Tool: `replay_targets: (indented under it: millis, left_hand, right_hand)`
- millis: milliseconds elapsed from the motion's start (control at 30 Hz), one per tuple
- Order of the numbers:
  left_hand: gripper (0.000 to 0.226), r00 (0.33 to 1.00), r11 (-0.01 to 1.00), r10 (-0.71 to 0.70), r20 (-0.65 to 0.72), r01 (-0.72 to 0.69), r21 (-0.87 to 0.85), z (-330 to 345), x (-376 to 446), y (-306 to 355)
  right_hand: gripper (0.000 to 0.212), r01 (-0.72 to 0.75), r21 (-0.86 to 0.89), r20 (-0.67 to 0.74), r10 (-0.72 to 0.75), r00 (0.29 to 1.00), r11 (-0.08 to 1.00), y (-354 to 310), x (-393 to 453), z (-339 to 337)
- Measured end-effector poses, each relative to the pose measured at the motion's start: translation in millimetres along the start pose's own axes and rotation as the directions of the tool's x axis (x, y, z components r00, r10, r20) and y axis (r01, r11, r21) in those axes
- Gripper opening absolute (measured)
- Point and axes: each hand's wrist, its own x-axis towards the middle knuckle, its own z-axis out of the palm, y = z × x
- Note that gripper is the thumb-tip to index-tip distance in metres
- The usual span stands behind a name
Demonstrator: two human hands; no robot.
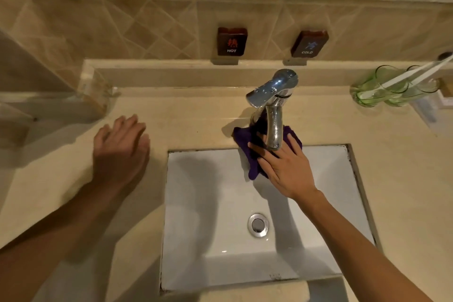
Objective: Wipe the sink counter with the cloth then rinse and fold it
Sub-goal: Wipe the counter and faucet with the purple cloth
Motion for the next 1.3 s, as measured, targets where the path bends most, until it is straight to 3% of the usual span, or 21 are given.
replay_targets:
  millis: [133, 300, 467, 667, 833, 1300]
  left_hand:
    - [0.052, 0.988, 0.994, 0.018, 0.15, -0.002, -0.107, 21, 42, 59]
    - [0.056, 0.97, 0.997, 0.071, 0.231, -0.072, -0.002, 53, 66, 92]
    - [0.05, 0.967, 0.951, 0.256, 0.012, -0.254, 0.179, 83, 59, 90]
    - [0.053, 0.97, 0.949, 0.233, 0.073, -0.243, 0.202, 83, 64, 91]
    - [0.057, 0.969, 0.944, 0.206, 0.133, -0.233, 0.234, 80, 64, 92]
    - [0.056, 0.971, 0.96, 0.169, 0.167, -0.2, 0.195, 74, 62, 99]
  right_hand:
    - [0.047, -0.126, -0.093, 0.053, 0.131, 0.99, 0.988, 45, -15, -11]
    - [0.052, -0.373, -0.063, 0.153, 0.378, 0.913, 0.926, 86, 0, -30]
    - [0.06, -0.493, -0.067, 0.255, 0.492, 0.832, 0.868, 132, 38, -46]
    - [0.06, -0.476, -0.245, 0.187, 0.523, 0.832, 0.845, 111, 60, -35]
    - [0.059, -0.356, -0.162, 0.171, 0.382, 0.908, 0.92, 55, 82, -12]
    - [0.053, -0.341, -0.096, 0.117, 0.351, 0.929, 0.935, 70, 97, -13]
